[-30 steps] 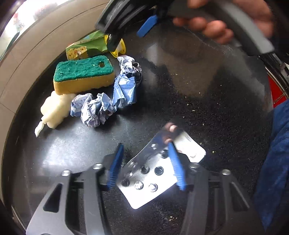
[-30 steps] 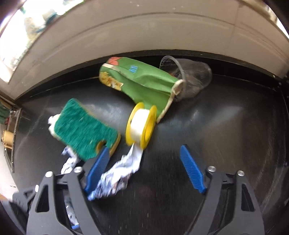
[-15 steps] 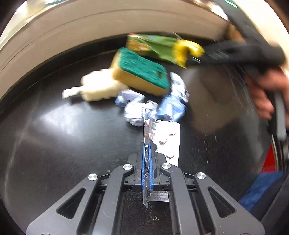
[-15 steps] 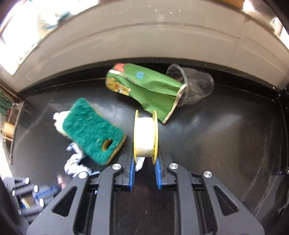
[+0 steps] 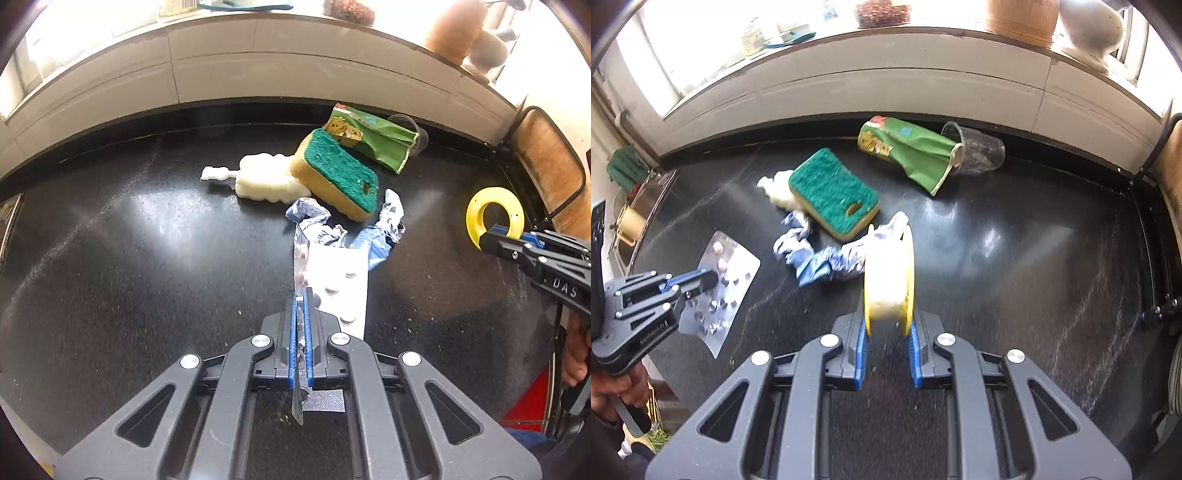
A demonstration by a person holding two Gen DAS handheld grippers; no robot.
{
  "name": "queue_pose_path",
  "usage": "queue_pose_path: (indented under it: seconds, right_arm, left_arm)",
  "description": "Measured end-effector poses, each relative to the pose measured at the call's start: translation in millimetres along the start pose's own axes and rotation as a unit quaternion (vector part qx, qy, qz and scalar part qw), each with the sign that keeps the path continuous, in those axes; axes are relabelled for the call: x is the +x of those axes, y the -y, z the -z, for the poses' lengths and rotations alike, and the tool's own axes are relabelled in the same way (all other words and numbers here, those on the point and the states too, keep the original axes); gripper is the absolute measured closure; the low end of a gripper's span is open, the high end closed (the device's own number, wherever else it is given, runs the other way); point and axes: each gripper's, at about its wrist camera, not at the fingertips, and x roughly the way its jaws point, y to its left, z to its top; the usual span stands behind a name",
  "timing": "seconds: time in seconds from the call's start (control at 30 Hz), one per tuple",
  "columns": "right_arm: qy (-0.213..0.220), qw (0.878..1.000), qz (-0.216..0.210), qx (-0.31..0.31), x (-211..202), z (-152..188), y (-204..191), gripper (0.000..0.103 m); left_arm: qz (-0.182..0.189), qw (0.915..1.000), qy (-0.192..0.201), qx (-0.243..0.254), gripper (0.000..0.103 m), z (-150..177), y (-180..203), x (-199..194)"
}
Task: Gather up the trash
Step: 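Grasp the pill blister pack with the left tool while the right tool grasps the tape roll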
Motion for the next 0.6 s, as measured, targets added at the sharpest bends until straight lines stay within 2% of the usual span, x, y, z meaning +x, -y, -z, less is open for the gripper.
queue_pose_path:
  seconds: [0.2, 0.37, 0.5, 0.6]
  right_arm:
    - [0.003, 1.000, -0.007, -0.010, -8, 9, -8, 0.084]
    - [0.011, 0.999, -0.018, -0.032, -14, 6, -27, 0.084]
    - [0.015, 0.997, -0.039, -0.065, -17, -1, -58, 0.084]
    - [0.013, 0.992, -0.063, -0.104, -14, -6, -95, 0.084]
  left_arm:
    - [-0.009, 0.9999, 0.012, -0.007, 0.100, 12, -3, -24]
    - [-0.023, 0.9988, 0.031, -0.031, 0.100, 17, -17, -42]
    - [-0.040, 0.9959, 0.048, -0.065, 0.100, 29, -41, -63]
    - [-0.066, 0.9908, 0.062, -0.101, 0.100, 49, -69, -84]
